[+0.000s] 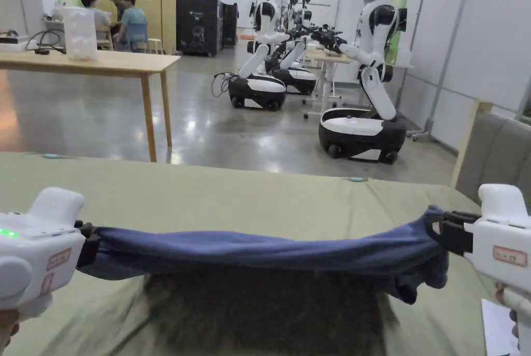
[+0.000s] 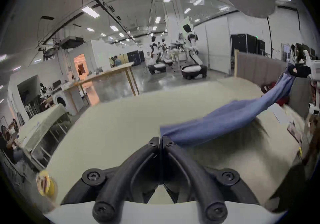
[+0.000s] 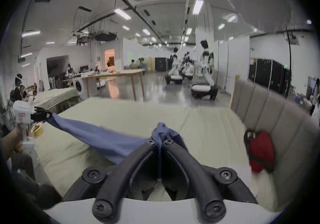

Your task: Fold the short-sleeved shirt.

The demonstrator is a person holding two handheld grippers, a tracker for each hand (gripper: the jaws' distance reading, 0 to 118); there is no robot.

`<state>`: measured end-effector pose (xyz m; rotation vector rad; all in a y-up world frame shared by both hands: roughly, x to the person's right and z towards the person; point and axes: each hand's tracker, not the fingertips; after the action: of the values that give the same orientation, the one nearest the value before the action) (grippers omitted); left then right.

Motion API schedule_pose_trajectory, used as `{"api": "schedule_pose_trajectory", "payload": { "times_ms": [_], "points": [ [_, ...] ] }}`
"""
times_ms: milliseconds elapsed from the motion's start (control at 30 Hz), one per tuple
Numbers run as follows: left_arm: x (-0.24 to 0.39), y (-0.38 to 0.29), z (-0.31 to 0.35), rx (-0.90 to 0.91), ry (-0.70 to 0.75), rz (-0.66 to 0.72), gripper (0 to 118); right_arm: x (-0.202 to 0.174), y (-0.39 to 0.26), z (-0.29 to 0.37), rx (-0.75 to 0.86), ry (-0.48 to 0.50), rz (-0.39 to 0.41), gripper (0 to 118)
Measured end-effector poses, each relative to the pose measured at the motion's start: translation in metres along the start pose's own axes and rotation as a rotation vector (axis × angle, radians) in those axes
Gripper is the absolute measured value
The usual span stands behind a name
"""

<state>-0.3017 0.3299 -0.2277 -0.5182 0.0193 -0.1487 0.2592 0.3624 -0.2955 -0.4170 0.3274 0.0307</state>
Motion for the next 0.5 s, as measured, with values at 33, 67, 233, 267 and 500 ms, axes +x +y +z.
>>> {"api": "schedule_pose_trajectory", "payload": {
  "times_ms": [33, 67, 233, 267, 500],
  "points": [
    [0.005, -0.027, 0.007, -0.035, -0.019, 0.02, 0, -0.005, -0.031, 0.009, -0.054, -0.007, -0.005, 2],
    [0.008, -0.056, 0.013, -0.085, -0.041, 0.026, 0, -0.007, -0.062, 0.014, -0.101, -0.012, -0.001, 2],
    [0.02, -0.171, 0.034, -0.269, -0.062, 0.107, 0, -0.012, -0.18, 0.015, -0.375, 0.014, -0.016, 2],
    [0.021, -0.187, 0.033, -0.328, -0.078, 0.119, 0, -0.014, -0.196, 0.013, -0.424, -0.003, -0.001, 3],
    [0.029, -0.192, 0.068, -0.237, 0.021, 0.129, 113, -0.033, -0.197, 0.047, -0.316, -0.057, 0.008, 108]
  ]
}}
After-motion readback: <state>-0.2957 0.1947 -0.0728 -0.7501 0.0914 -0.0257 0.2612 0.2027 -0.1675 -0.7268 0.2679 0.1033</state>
